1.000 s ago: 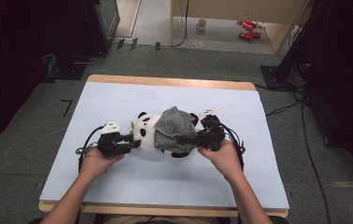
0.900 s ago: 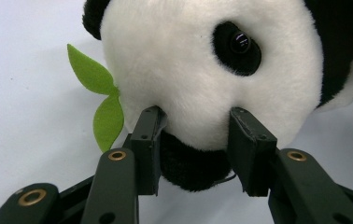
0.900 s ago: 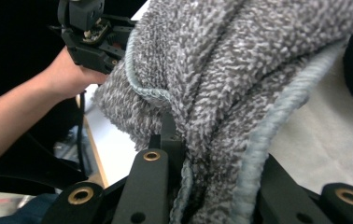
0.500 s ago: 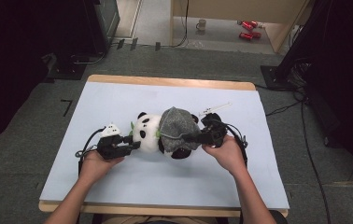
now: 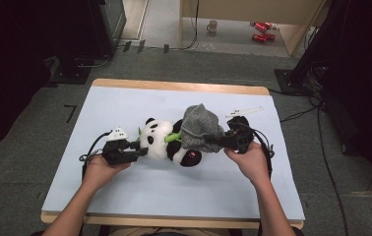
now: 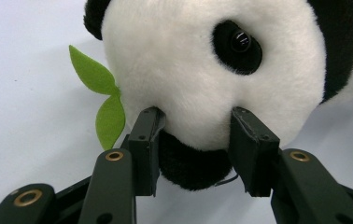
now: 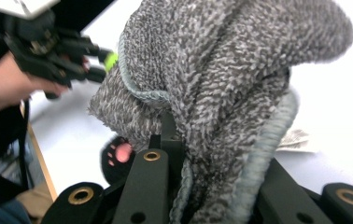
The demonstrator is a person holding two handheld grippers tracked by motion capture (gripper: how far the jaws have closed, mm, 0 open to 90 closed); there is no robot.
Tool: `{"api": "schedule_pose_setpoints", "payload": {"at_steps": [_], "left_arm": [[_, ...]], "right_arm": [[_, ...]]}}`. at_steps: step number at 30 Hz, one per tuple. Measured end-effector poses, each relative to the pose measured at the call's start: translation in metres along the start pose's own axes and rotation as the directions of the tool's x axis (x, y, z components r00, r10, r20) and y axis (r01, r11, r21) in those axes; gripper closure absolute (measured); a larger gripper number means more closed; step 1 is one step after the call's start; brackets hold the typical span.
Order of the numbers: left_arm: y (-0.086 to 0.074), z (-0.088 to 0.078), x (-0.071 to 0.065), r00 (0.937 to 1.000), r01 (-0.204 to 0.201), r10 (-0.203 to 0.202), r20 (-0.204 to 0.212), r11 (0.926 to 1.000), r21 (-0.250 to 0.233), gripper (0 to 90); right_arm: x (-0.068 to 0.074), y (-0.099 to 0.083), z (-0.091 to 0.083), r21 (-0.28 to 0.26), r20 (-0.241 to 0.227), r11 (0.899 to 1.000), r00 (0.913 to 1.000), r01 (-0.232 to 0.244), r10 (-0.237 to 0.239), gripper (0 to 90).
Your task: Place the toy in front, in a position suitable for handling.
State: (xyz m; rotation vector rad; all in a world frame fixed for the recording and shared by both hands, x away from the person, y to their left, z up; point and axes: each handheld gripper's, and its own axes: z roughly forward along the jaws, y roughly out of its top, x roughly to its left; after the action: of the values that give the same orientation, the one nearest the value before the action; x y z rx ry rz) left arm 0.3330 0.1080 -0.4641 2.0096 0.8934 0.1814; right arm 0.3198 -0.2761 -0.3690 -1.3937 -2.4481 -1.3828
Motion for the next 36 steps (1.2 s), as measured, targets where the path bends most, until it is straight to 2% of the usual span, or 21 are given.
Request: {"api": "schedule_pose_setpoints", "payload": {"at_steps": [1,5,6,9,11,12,13,14,15,17,19,21,24,25,26,28,29,30,33,36], "left_arm": [[0.0,0.0,0.0,1.0,0.001,-0.001,0.003,1.0,-0.001,56.3],[0.001,0.001,0.002,0.9999,0.004,-0.004,0.009,1.0,-0.002,56.3],[0.002,0.001,0.002,0.9999,0.005,-0.005,0.011,1.0,-0.001,56.3],[0.003,0.002,0.003,0.9999,0.006,-0.006,0.01,1.0,0.001,56.3],[0.003,0.003,0.003,0.9999,0.007,-0.007,0.009,1.0,-0.001,56.3],[0.003,0.003,0.003,0.9999,0.007,-0.007,0.009,1.0,-0.001,56.2],[0.003,0.003,0.003,0.9999,0.005,-0.005,0.011,1.0,0.002,56.2],[0.003,0.003,0.003,0.9999,0.005,-0.005,0.011,1.0,0.002,56.2],[0.003,0.003,0.003,0.9999,0.003,-0.003,0.01,1.0,0.004,56.3],[0.003,0.003,0.002,0.9999,-0.01,0.01,0.007,0.9999,0.006,56.2],[0.003,0.002,0.002,0.9999,-0.008,0.008,0.007,0.9999,0.006,56.2],[0.003,0.002,0.002,0.9999,-0.008,0.008,0.007,1.0,0.004,56.2],[0.003,0.002,0.002,0.9999,-0.008,0.008,0.006,1.0,0.004,56.2],[0.003,0.002,0.002,0.9999,-0.01,0.01,0.008,0.9999,0.007,56.2],[0.003,0.002,0.002,0.9999,-0.009,0.009,0.008,0.9999,0.008,56.1],[0.003,0.002,0.003,0.9999,-0.006,0.006,0.01,0.9999,0.008,56.1],[0.003,0.002,0.003,0.9999,-0.002,0.002,0.012,1.0,0.007,56.2],[0.003,0.002,0.003,0.9999,-0.002,0.002,0.012,1.0,0.007,56.4],[0.003,0.002,0.003,0.9999,0.001,-0.001,0.017,1.0,0.009,57.7],[0.002,0.002,0.002,0.9999,-0.009,0.009,0.014,0.9999,0.013,60.6]], "right_arm": [[0.003,0.002,-0.006,-0.037,-0.014,0.999,0.9998,-0.015,0.014,79.5],[0.011,0.003,-0.012,-0.072,-0.047,0.997,0.9987,-0.023,0.02,79.5],[0.018,0.003,-0.009,-0.076,-0.078,0.997,0.9968,-0.025,0.019,79.5],[0.024,0.003,-0.003,-0.066,-0.11,0.998,0.9938,-0.021,0.014,79.4],[0.034,0.0,0.013,-0.01,-0.16,1.0,0.987,-0.005,0.003,79.3],[0.034,0.0,0.013,-0.01,-0.16,1.0,0.987,-0.005,0.003,79.3],[0.037,-0.004,0.024,0.041,-0.144,0.999,0.9894,0.022,-0.016,79.2],[0.037,-0.004,0.024,0.041,-0.144,0.999,0.9894,0.022,-0.016,79.2],[0.035,-0.009,0.036,0.1,-0.098,0.994,0.9946,0.042,-0.032,79.0],[0.031,-0.011,0.039,0.105,-0.106,0.994,0.994,0.04,-0.029,79.0],[0.025,-0.013,0.039,0.1,-0.121,0.995,0.9927,0.012,0.0,78.9],[0.022,-0.013,0.036,0.103,-0.09,0.994,0.9959,0.025,-0.016,78.8],[0.014,-0.013,0.031,0.116,-0.013,0.992,0.9992,0.038,-0.037,78.9],[0.012,-0.014,0.03,0.116,0.002,0.992,0.9992,0.039,-0.039,78.9],[0.004,-0.015,0.027,0.128,0.035,0.991,0.999,0.023,-0.028,79.0],[0.001,-0.016,0.026,0.13,0.043,0.991,0.9988,0.018,-0.023,79.1],[-0.004,-0.015,0.022,0.124,0.065,0.992,0.9978,0.005,-0.013,79.2],[-0.004,-0.015,0.022,0.124,0.065,0.992,0.9978,0.005,-0.013,79.2],[-0.007,-0.012,0.012,0.109,0.113,0.994,0.9933,0.01,-0.023,79.2],[-0.011,-0.006,-0.005,0.054,0.114,0.999,0.9934,0.003,-0.009,79.2]]}}
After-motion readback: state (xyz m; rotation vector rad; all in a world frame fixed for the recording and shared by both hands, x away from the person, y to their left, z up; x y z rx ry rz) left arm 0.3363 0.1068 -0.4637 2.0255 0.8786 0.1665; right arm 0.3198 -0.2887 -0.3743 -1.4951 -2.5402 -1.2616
